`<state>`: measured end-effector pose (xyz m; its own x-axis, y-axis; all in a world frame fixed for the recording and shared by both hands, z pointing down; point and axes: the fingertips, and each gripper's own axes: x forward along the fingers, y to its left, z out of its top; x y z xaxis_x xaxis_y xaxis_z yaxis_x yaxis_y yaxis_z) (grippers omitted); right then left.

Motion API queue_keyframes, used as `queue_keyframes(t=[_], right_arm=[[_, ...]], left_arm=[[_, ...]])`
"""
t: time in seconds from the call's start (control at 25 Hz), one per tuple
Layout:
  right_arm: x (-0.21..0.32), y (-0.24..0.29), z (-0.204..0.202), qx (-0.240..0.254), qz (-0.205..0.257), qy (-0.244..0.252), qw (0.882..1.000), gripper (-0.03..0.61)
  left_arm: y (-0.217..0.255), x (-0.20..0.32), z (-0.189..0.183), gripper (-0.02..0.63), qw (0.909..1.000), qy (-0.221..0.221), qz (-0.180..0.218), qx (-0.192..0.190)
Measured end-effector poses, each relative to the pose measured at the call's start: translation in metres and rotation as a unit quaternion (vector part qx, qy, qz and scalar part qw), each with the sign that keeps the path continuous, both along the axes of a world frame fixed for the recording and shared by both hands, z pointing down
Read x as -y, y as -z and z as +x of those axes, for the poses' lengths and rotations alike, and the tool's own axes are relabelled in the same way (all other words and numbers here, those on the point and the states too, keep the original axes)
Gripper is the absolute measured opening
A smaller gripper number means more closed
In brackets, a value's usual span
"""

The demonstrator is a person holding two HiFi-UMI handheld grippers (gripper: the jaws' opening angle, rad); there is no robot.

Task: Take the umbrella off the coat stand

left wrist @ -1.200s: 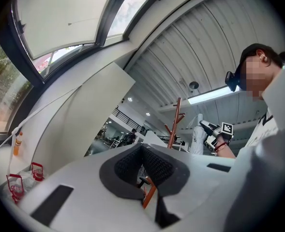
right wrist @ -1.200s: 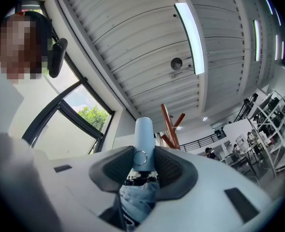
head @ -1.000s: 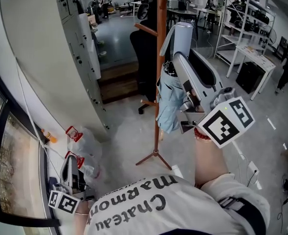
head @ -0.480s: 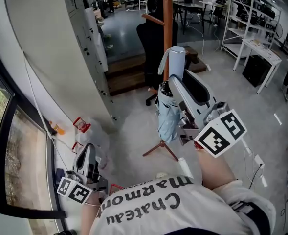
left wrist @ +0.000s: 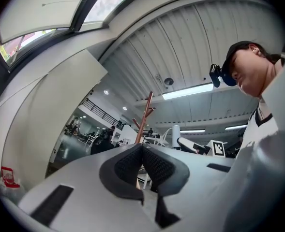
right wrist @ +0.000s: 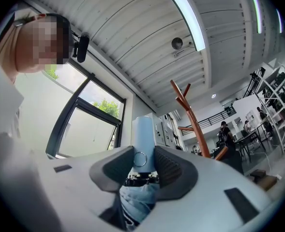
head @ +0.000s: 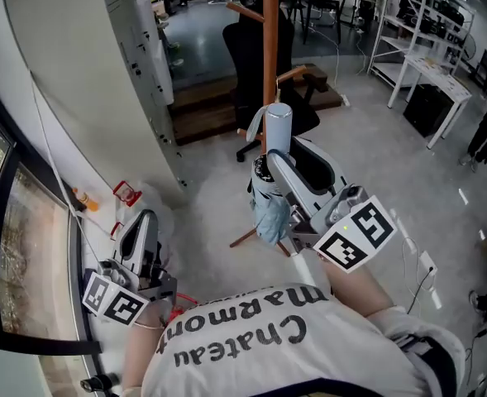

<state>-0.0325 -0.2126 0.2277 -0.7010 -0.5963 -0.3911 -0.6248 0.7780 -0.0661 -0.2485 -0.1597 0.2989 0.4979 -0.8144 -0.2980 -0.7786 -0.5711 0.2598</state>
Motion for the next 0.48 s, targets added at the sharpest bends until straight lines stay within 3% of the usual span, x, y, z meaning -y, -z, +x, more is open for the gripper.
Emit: queue_keyframes(t=[0.48], right_arm=[[0.008,-0.016,0.05,-0.022,-0.009,0.006,1.0,0.149]], left_arm=[[0.013,0.018,0.073,0.025,0.9996,-0.026,0.011,-0.007]])
